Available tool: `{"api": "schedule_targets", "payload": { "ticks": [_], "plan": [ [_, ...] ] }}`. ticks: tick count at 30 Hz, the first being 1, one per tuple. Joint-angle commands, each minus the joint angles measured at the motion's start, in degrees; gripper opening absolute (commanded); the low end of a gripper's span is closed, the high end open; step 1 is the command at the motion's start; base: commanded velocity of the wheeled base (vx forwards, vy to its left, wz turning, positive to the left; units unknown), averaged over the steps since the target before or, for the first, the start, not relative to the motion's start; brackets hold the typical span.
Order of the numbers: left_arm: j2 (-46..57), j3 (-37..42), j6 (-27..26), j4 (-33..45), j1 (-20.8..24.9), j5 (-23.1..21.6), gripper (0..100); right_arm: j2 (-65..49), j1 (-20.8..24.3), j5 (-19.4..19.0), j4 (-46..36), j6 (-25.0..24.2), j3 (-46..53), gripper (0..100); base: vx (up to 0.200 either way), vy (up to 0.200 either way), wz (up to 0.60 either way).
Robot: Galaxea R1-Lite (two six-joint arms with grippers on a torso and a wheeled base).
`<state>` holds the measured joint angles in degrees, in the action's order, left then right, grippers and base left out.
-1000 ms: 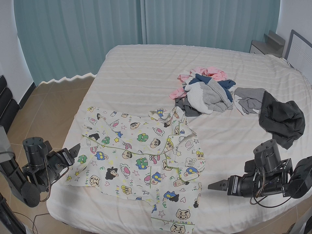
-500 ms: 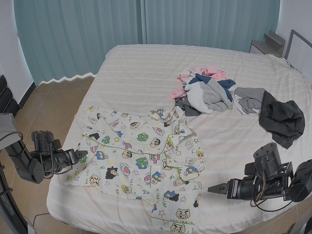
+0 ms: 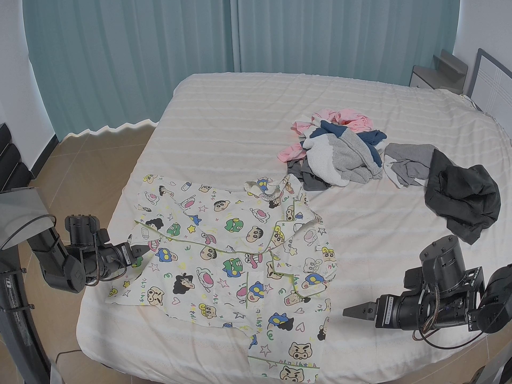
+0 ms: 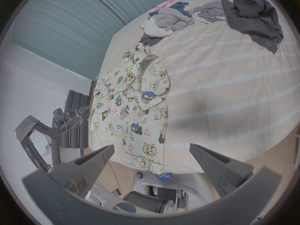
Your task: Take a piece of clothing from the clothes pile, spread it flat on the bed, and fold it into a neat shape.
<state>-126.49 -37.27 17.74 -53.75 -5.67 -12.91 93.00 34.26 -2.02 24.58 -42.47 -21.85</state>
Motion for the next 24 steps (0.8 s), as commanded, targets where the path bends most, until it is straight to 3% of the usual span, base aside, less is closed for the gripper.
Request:
{"api": "schedule_targets", "payload": {
  "ticks": [1,4,22,23,24],
  "plan": [
    [-3.06,-1.84,2.39,-0.04,0.04,-0.01,100,-0.45,0.02,0.00,0.03,0.02,0.66,100,0.000,0.000,0.00],
    [-3.41,-2.72,4.32,-0.04,0.04,-0.01,100,-0.45,0.11,-0.09,0.12,-0.07,0.93,100,0.000,0.000,0.00],
    [-5.26,-3.34,4.41,-0.39,0.31,0.08,100,-0.45,0.37,0.00,1.53,-0.07,1.10,100,0.000,0.000,0.00],
    [-5.35,-3.43,4.41,-0.39,0.31,0.08,0,-0.45,0.37,0.00,1.53,-0.07,1.10,100,0.000,0.000,0.00],
    [-5.35,-3.69,4.41,-0.39,0.31,0.17,0,-0.45,0.37,0.00,1.53,-0.07,1.10,100,0.000,0.000,0.00]
  ]
}}
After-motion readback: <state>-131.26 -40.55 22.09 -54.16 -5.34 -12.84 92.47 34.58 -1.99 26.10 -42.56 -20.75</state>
